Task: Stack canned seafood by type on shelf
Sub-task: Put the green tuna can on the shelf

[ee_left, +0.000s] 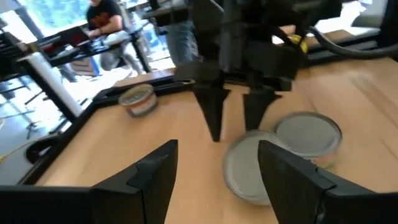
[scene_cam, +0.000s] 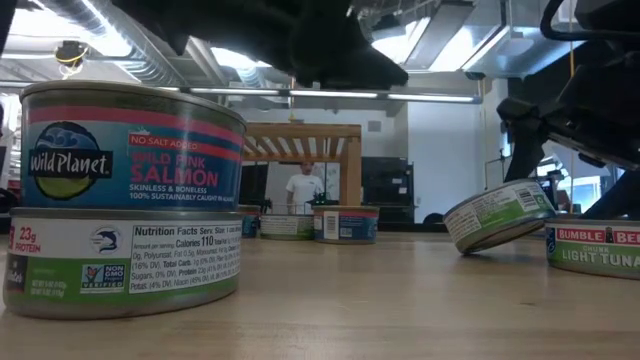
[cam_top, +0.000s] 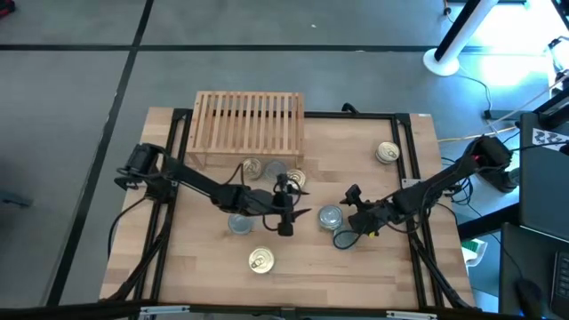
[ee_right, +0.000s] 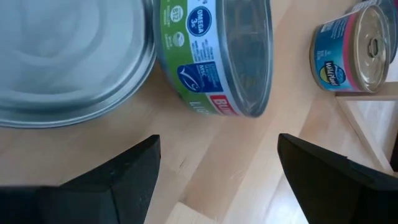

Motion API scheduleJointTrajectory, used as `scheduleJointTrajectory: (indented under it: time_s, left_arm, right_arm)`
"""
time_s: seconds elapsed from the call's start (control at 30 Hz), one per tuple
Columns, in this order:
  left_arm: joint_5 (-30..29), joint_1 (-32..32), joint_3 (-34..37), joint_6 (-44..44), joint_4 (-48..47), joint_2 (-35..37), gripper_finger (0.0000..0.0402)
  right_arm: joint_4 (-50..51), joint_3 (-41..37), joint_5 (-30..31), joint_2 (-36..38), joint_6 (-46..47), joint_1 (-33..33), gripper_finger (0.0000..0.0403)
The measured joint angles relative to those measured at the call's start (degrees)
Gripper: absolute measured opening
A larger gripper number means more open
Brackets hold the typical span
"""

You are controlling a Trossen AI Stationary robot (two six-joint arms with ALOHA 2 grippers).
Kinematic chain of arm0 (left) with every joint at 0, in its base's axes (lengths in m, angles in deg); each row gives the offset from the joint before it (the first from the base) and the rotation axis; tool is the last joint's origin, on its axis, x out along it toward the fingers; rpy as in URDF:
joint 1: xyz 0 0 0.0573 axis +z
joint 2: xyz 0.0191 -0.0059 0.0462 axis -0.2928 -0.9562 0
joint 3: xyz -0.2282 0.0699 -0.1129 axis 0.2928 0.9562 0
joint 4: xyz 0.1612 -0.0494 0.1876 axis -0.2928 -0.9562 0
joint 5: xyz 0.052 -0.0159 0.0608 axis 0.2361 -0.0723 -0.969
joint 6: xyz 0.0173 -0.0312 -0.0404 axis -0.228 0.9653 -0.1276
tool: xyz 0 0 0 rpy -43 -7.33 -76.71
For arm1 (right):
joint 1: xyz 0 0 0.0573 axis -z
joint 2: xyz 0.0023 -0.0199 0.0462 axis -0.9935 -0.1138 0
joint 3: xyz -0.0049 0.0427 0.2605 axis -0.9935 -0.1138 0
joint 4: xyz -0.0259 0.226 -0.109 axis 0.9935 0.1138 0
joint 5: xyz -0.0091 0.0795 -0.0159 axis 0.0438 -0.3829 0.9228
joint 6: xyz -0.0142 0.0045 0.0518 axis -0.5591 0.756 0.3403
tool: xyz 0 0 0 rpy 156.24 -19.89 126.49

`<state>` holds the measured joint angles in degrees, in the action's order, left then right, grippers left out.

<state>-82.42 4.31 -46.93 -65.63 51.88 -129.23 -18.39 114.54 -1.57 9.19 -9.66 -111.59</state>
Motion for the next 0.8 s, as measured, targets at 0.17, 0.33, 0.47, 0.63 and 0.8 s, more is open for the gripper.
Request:
scheduleJointTrajectory:
  time_s: [0.17,0.33,0.47,0.63,0.8]
  left_arm:
    - [3.11,0.06,-1.39,-0.87,-0.06,-1.93,0.0218]
    - [4.67,0.13,-5.42,-0.80,-4.76,-3.63,0.0218]
    - [5.70,0.17,-10.38,-0.29,-13.09,-5.43,0.0199]
    - [8.58,0.37,-14.37,0.09,-17.11,-7.59,0.0143]
    - [10.52,0.47,-15.11,2.32,-18.36,-8.98,0.0092]
  right_arm:
    - [-0.49,-0.04,0.13,-0.07,0.00,0.00,0.0319]
    - [-2.41,-0.04,0.24,-0.05,-0.02,0.00,0.0319]
    - [-2.76,-0.04,0.50,-0.04,-0.04,0.00,0.0319]
    - [-2.89,-0.04,0.59,-0.03,-0.07,0.00,0.0319]
    - [-2.80,-0.09,-0.17,-0.03,-0.08,0.00,0.0319]
